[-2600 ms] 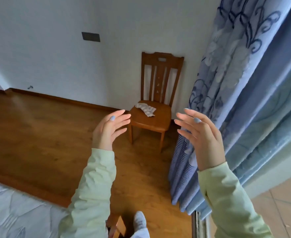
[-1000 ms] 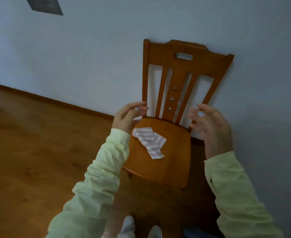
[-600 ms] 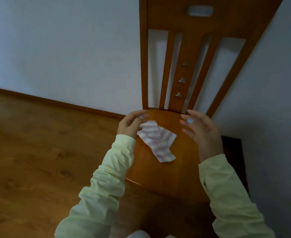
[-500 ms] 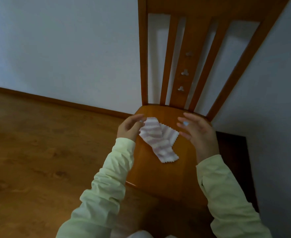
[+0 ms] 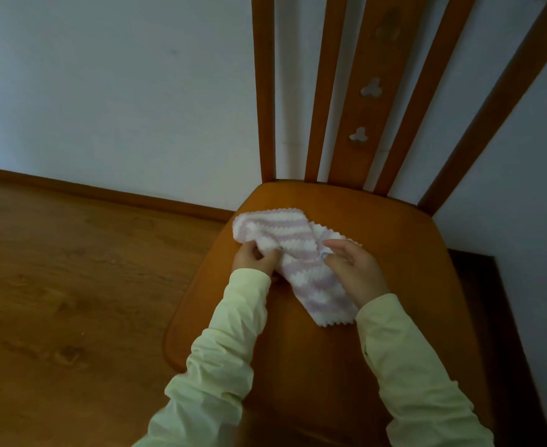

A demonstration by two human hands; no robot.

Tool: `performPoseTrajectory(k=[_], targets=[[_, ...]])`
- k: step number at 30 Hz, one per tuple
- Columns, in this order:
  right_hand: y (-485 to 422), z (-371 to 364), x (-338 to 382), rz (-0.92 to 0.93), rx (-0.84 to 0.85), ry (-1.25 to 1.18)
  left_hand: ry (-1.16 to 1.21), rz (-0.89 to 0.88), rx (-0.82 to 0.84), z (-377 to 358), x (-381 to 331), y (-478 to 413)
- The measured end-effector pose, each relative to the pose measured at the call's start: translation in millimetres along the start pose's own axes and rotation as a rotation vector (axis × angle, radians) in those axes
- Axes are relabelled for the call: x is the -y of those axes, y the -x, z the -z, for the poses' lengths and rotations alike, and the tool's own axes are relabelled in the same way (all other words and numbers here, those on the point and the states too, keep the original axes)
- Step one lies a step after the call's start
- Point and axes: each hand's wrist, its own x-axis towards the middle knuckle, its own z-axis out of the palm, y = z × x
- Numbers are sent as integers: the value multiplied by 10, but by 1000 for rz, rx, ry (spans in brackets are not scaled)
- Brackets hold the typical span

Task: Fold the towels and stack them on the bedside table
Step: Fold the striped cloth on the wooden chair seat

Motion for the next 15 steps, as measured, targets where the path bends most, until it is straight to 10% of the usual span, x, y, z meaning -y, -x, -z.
performPoseTrajectory(k=[15], targets=[[-111,66,-63,12,103,-315,325,-312,317,-126,-13,9]])
